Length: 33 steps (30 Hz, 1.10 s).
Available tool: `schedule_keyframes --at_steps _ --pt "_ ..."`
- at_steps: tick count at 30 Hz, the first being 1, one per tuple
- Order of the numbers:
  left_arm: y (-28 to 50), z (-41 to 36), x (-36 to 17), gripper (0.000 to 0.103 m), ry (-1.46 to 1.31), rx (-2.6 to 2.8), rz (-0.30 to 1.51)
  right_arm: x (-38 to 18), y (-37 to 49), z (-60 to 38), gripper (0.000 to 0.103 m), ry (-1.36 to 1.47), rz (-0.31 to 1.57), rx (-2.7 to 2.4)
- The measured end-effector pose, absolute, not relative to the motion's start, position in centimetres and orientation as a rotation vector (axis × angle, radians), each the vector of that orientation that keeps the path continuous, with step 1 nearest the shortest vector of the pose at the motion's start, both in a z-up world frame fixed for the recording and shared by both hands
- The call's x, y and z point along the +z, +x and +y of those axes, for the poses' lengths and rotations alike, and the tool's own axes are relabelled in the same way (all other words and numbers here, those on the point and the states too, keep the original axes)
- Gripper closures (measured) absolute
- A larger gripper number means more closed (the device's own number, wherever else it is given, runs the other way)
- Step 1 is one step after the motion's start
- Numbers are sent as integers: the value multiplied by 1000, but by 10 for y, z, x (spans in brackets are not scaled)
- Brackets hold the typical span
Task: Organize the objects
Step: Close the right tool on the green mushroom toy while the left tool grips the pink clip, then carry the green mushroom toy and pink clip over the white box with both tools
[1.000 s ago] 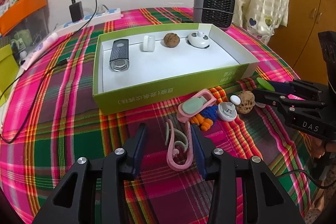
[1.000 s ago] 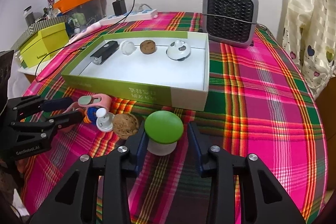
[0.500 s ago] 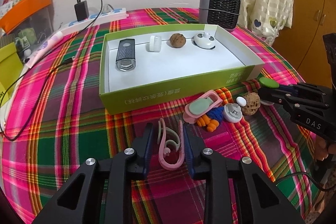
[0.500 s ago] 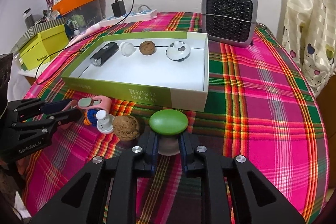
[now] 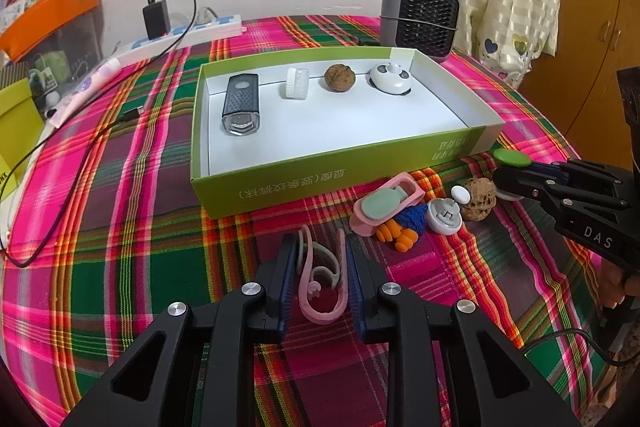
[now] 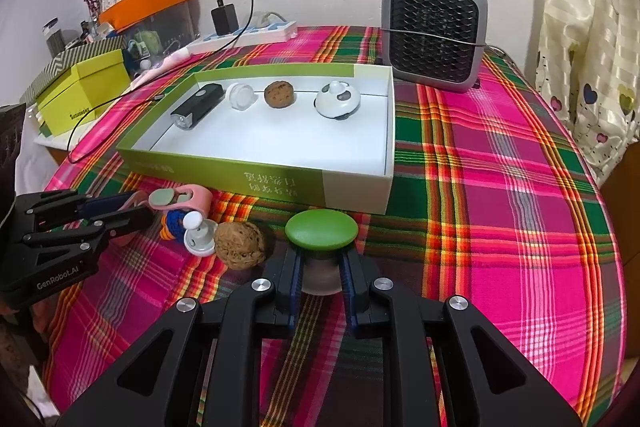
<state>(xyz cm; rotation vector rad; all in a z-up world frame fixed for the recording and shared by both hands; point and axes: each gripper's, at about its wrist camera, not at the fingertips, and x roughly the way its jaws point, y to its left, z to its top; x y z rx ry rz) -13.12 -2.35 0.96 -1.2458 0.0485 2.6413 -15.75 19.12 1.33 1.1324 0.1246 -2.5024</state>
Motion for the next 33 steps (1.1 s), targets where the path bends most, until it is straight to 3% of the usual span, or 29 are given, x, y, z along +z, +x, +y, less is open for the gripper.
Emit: schedule_keyframes --at_steps 33 --pt "-127 -27 21 82 -1208 2659 9 23 -153 195 85 1079 91 -2508"
